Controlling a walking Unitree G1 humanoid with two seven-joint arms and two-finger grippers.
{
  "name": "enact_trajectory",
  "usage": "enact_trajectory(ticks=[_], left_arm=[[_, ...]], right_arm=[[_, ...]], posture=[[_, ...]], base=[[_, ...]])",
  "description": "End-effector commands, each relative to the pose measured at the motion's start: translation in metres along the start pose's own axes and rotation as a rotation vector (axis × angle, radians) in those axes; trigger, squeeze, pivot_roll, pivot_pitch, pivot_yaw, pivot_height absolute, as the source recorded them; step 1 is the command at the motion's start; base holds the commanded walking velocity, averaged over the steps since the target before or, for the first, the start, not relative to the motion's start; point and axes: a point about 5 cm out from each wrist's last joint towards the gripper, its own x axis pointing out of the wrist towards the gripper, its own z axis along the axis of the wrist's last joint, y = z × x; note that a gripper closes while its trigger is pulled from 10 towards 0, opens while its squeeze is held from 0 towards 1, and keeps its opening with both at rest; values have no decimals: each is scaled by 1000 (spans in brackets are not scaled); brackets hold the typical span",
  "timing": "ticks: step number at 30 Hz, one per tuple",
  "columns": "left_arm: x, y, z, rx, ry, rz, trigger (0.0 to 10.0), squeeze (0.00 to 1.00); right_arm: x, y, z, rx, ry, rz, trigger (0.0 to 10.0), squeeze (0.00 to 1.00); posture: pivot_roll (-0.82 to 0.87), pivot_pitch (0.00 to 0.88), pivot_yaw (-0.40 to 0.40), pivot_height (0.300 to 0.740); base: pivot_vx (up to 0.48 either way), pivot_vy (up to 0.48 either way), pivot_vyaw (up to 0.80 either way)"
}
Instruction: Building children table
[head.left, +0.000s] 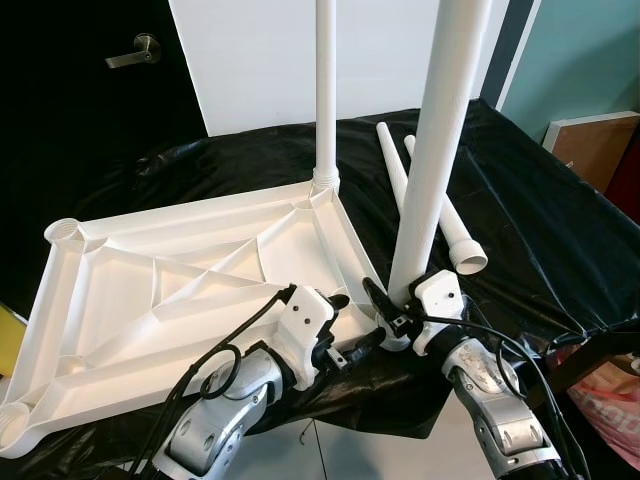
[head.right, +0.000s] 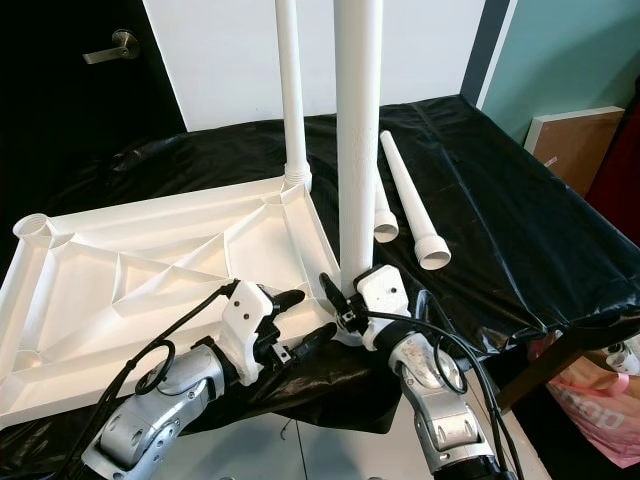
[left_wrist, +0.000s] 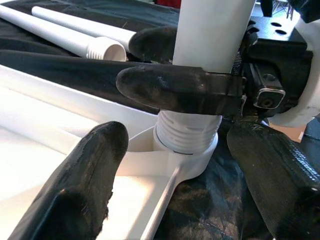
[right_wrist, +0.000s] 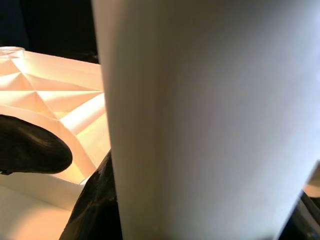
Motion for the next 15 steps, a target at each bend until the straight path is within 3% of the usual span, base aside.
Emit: enact_trajectory(ticks=[1, 15], left_arm=[[-1, -7, 0, -3, 8, -95, 10000, 0], [-2, -7, 1, -3, 10, -93, 10000, 0]], right_arm=[[-5, 0, -12, 4, 49, 4, 10000, 0], [-9, 7, -18, -61, 2, 15, 10000, 0]], posture=[[-155, 58, 26, 740], [-147, 70, 33, 740]], base=[[0, 0, 0], [0, 0, 0]])
